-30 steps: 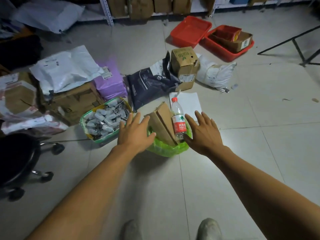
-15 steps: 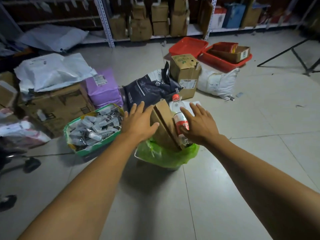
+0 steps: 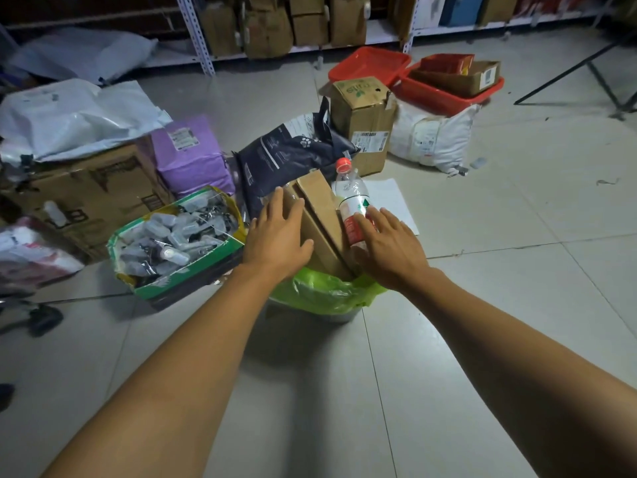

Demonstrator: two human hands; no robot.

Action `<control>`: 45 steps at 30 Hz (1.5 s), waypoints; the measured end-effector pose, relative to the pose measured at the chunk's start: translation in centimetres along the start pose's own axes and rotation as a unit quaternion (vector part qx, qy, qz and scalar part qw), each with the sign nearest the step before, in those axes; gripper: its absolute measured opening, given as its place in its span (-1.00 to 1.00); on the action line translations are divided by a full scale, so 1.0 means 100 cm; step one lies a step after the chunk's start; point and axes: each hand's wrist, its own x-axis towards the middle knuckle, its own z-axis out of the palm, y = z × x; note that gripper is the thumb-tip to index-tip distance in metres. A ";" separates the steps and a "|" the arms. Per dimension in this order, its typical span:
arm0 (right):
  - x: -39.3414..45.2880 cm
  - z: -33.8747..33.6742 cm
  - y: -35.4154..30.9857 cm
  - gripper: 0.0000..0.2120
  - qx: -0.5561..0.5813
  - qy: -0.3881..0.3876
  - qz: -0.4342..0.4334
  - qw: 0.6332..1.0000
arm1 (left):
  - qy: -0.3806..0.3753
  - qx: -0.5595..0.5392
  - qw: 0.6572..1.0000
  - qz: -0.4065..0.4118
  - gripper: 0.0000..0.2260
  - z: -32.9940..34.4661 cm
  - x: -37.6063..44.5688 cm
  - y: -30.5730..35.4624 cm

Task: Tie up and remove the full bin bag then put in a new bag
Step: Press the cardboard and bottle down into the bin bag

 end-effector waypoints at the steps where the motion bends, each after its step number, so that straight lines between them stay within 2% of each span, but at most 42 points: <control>1: -0.001 0.003 -0.001 -0.47 0.007 0.004 0.002 1.000 | 0.006 0.001 1.000 0.000 -0.30 0.004 -0.001 -0.001; 6: -0.002 0.010 -0.002 -0.47 0.022 0.033 0.001 0.999 | 0.017 -0.005 1.000 0.004 -0.32 0.015 -0.005 -0.006; 10: 0.000 0.012 0.004 -0.55 0.066 0.065 0.000 0.996 | 0.027 -0.022 0.999 0.027 -0.42 0.018 -0.012 -0.017; 13: 0.007 0.015 0.013 -0.63 0.136 0.093 0.029 0.986 | 0.056 -0.037 0.997 0.047 -0.56 0.022 -0.020 -0.034; 15: 0.015 0.019 0.018 -0.67 0.175 0.116 0.086 0.974 | 0.062 -0.046 0.996 0.033 -0.65 0.027 -0.023 -0.045; 17: 0.021 0.022 0.016 -0.61 0.228 0.135 0.145 0.953 | 0.048 -0.056 0.997 0.000 -0.70 0.033 -0.024 -0.053; 19: 0.025 0.023 0.009 -0.47 0.251 0.141 0.122 0.950 | 0.033 -0.075 0.996 -0.031 -0.68 0.039 -0.023 -0.058; 21: 0.027 0.026 -0.001 -0.31 0.238 0.106 0.061 0.964 | 0.019 -0.099 0.994 -0.050 -0.64 0.044 -0.020 -0.058; 23: 0.030 0.032 -0.011 -0.22 0.175 0.056 0.017 0.983 | 0.007 -0.115 0.992 -0.052 -0.60 0.047 -0.016 -0.055; 26: 0.031 0.046 -0.014 -0.26 0.060 0.030 -0.007 0.998 | -0.007 -0.101 0.994 -0.027 -0.57 0.052 -0.011 -0.047; 28: 0.028 0.052 -0.012 -0.28 0.026 0.033 -0.012 0.999 | -0.002 -0.090 0.996 -0.018 -0.58 0.054 -0.010 -0.045; 39: 0.025 0.069 -0.017 -0.29 0.000 0.050 -0.001 0.999 | 0.024 -0.110 0.994 -0.012 -0.63 0.062 -0.015 -0.052; 45: 0.023 0.066 -0.022 -0.32 -0.006 0.038 -0.002 0.999 | 0.068 -0.066 0.995 -0.039 -0.60 0.053 -0.016 -0.050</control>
